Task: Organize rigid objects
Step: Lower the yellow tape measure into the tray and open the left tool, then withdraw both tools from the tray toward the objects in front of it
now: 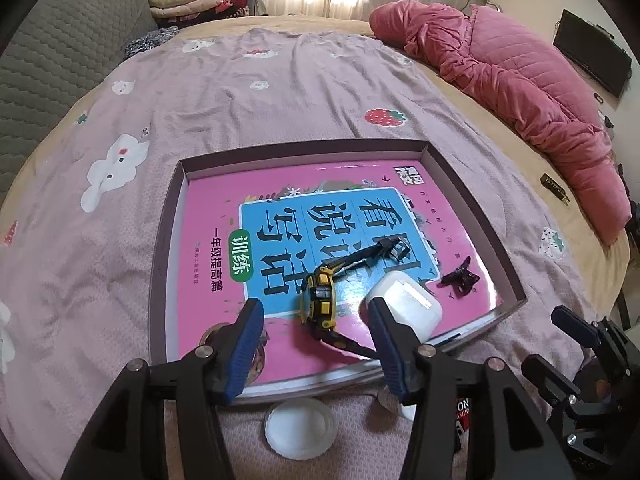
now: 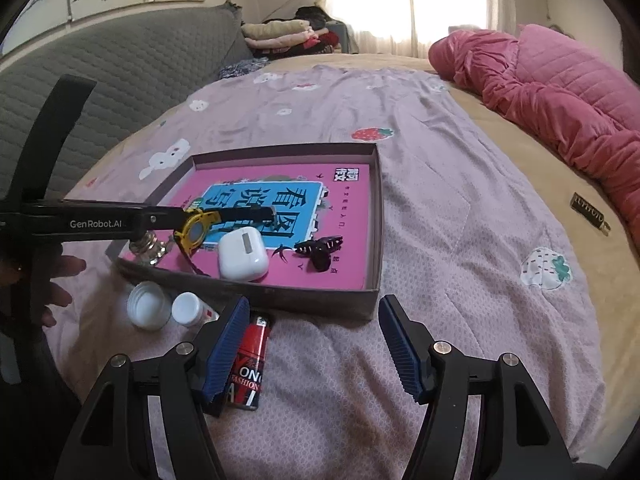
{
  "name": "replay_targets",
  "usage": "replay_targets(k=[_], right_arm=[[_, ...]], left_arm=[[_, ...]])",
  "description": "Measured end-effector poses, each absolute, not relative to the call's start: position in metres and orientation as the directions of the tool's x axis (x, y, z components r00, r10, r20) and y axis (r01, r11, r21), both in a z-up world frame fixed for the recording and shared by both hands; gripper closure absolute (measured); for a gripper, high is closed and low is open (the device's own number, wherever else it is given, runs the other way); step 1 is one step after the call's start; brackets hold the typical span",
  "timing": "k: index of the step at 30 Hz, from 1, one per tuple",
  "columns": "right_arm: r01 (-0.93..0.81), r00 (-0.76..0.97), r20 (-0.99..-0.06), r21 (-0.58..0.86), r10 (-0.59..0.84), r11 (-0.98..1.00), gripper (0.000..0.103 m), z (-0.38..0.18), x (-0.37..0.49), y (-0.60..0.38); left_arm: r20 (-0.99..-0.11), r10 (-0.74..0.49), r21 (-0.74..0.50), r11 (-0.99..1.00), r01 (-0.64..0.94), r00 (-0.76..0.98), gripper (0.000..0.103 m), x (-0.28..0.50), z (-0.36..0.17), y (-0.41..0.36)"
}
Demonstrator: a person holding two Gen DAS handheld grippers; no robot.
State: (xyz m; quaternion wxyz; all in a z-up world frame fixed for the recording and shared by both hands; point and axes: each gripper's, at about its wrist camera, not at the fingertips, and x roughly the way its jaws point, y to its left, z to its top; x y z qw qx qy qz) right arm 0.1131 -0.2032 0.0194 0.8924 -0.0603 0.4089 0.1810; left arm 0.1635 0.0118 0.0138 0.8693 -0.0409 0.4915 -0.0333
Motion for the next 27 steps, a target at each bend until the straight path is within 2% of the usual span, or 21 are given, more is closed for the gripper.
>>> replay_targets(k=[10,15,27], right_arm=[[-0.383,0.596,-0.756,0.029,0.271,0.923,0.034,0.026,0.106,-0.198],[-0.391,0.590,-0.762,0.019,0.266,0.920,0.034,0.028,0.100,-0.196],[-0.425,0.576,-0.773,-0.008,0.264,0.905,0.034,0.034,0.086,-0.189]], left_arm=[[-0.835,-0.108,-0.107,0.994,0.033,0.540,0.048,0.144,0.028,0.012],[-0.831,-0.111,-0.122,0.992,0.016,0.546,0.044,0.132,0.035,0.018],[-0.819,-0.102,-0.121,0.993,0.004,0.564,0.043,0.105,0.048,0.026]])
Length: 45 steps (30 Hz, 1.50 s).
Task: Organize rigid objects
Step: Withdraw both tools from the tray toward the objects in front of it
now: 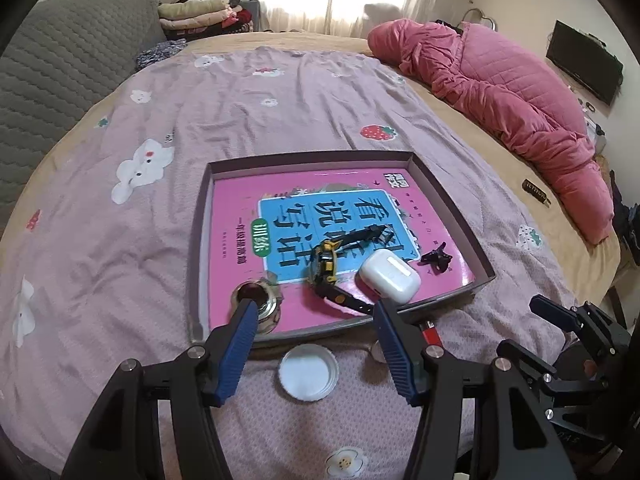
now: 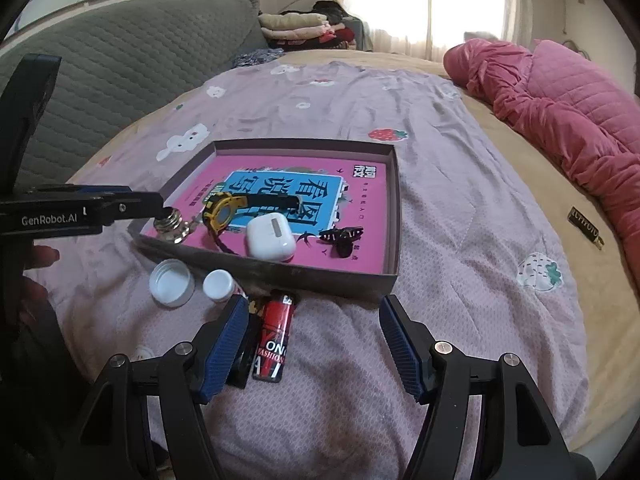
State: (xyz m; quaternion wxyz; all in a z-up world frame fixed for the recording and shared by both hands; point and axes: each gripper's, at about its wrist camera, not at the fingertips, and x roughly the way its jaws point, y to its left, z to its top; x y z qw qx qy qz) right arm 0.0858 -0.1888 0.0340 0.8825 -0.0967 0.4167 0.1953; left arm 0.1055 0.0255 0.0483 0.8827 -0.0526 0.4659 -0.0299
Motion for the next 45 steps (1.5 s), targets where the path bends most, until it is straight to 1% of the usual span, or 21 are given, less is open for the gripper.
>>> replay_targets(k=[10,22,36,45], right_arm=[[-0.440,0.564,-0.783,-0.018,0.261,0.898,0.033,0.036,0.080,-0.184],[-0.464,0.535,-0.807,-0.032,0.251,0.885,0.033,0.026,0.072,-0.181],[-0.484,0.480,-0.847,-0.039,0.229,0.874,0.033,-0.004,0.070,-0.176],[-0.470,0.428,-0.887,-0.053,0.174,0.881,0.033,-0.026,0.079,-0.175]], left_arm=[[-0.825,-0.086,-0.113,0.993,-0.014,0.558,0.043,0.085,0.047,0.032],[-0.829,-0.098,-0.111,0.994,0.011,0.550,0.043,0.069,0.043,0.026],[-0.854,-0.114,-0.123,0.992,0.016,0.508,0.043,0.060,0.021,0.022],[-0.871,-0.117,-0.125,0.992,0.016,0.477,0.043,0.057,0.005,0.019]])
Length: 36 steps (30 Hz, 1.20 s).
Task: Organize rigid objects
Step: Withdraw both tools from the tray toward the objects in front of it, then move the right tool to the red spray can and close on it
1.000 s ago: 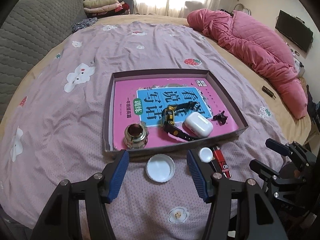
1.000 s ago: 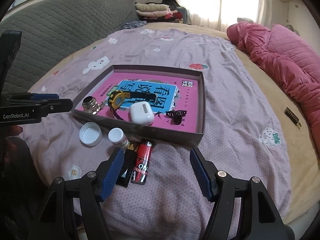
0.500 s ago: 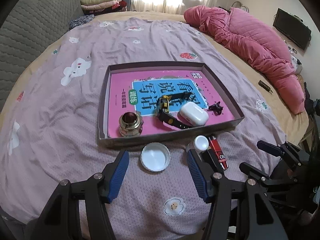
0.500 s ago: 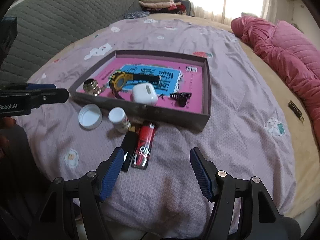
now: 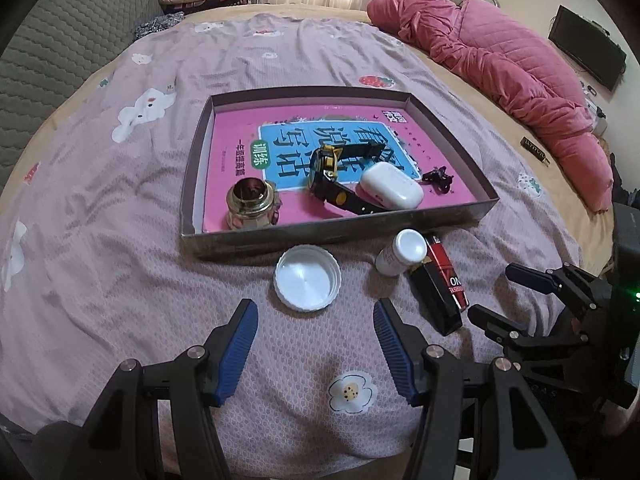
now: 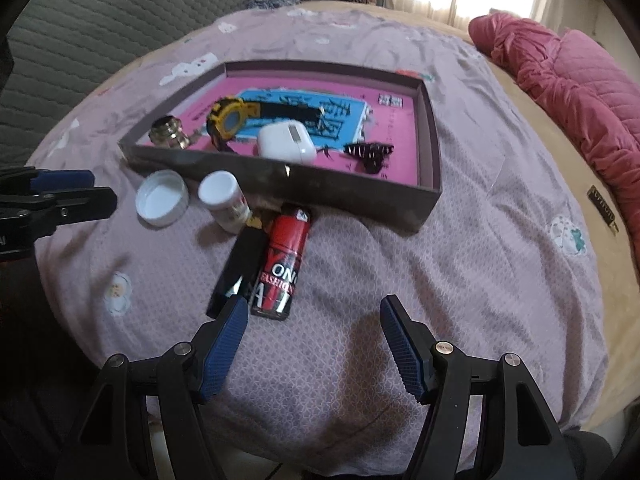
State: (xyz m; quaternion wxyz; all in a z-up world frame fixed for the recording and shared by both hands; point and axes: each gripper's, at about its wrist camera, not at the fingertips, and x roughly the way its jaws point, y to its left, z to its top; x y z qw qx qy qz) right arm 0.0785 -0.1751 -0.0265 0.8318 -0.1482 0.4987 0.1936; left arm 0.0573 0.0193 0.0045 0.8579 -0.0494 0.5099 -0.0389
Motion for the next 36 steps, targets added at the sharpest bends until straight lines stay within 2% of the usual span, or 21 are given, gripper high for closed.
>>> replay_targets(k=[9,16,36], right_arm=[[-0.463,0.386,-0.910,-0.051,0.150,0.885,0.033,-0.042,0.085,-0.175],[-0.472,0.379,-0.905,-0.010,0.193,0.881,0.033,-0.044,0.086,-0.169],[-0.449,0.439,-0.879,-0.034,0.187,0.893,0.033,-0.058,0.111,-0.150]], left_arm=[[-0.885,-0.133,-0.144,0.990,0.009,0.447,0.043,0.058,-0.011,0.020],[-0.894,-0.141,-0.151,0.988,0.009,0.425,0.043,0.060,-0.021,0.019],[-0.900,-0.140,-0.163,0.986,-0.022,0.412,0.043,0.070,-0.037,0.028]])
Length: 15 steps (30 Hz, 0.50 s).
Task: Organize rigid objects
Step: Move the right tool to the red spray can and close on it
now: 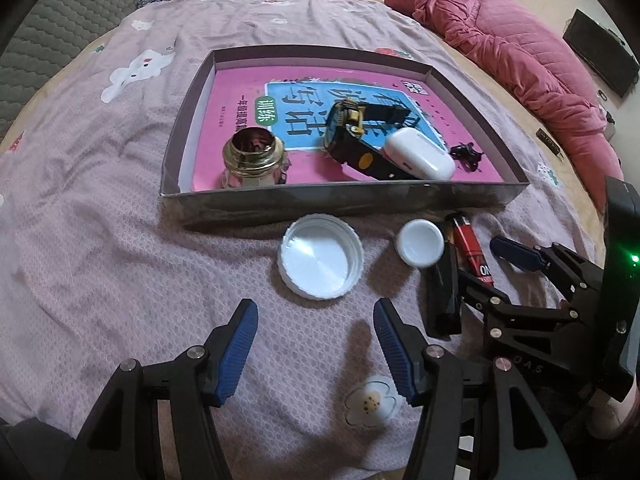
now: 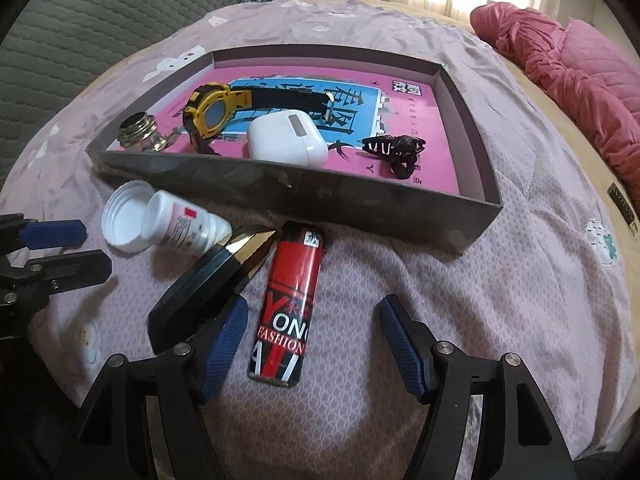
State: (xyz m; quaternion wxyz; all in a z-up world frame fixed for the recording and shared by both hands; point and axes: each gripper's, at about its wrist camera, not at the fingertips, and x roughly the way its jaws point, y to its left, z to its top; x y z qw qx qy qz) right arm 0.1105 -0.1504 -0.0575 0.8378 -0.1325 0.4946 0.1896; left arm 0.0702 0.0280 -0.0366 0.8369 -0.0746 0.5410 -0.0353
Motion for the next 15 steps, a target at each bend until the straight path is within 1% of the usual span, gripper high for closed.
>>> replay_targets(k=[15], right_arm=[[-0.440,0.457,-0.872,-0.046,0.179,0.897,0.033,-0.061,0.117,-0.148]], left_arm=[[-0.900,-0.129,-0.158,0.987,-0.035,0.417,0.043,0.080,-0.049,0.030]])
